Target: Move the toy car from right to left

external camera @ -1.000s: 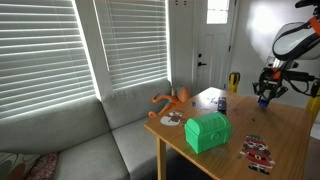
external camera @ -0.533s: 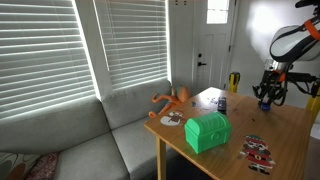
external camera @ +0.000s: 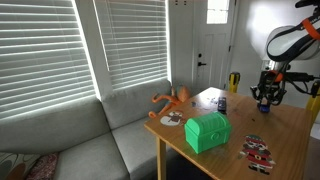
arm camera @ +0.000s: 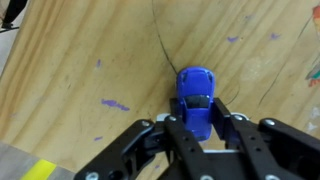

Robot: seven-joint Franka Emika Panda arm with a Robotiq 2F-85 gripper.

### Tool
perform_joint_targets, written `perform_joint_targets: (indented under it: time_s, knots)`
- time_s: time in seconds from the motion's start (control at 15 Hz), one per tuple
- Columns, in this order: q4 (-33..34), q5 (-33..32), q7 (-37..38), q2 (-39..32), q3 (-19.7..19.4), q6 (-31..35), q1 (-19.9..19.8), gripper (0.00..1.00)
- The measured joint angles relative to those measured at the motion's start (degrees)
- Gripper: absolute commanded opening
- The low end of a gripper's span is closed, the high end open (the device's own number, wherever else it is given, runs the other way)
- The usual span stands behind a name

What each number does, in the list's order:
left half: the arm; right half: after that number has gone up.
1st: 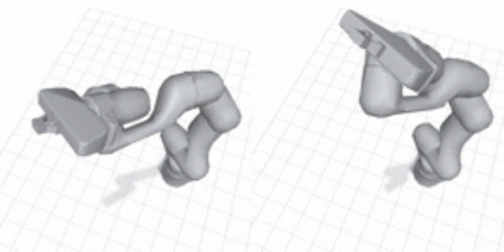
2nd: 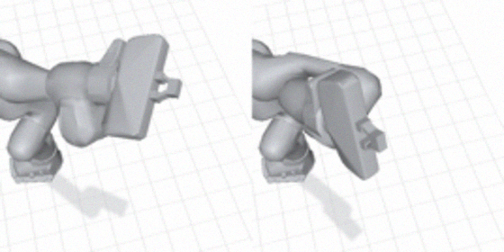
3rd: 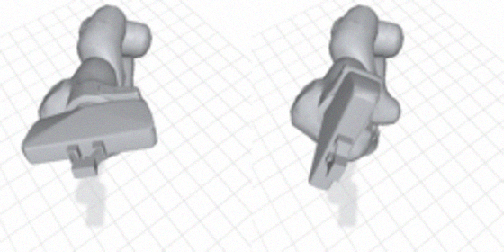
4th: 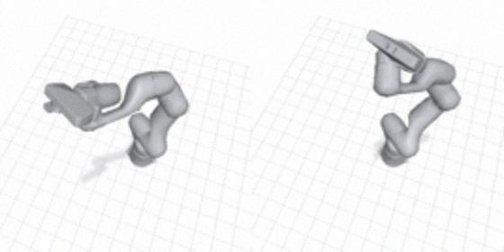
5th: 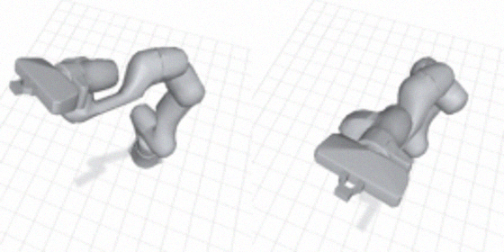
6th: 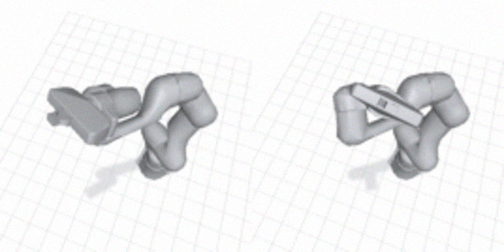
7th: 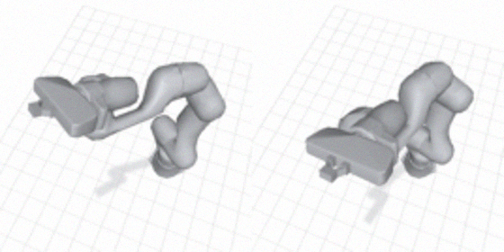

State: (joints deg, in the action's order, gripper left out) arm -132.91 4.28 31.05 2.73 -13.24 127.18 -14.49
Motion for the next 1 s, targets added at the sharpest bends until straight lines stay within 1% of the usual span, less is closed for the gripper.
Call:
perform_joint_targets:
  time_s: [0.27,0.33,0.73,1.0]
  knots:
    - [0.00,-0.38,1.95,0.00,0.49,0.00,0.42,0.35]
    - [0.00,-0.38,1.97,0.00,0.49,0.00,0.42,0.10]
    - [-0.01,-0.33,2.18,-0.01,0.85,0.07,0.76,0.10]
    - [-0.07,-0.33,5.25,0.01,1.97,0.13,1.80,0.10]
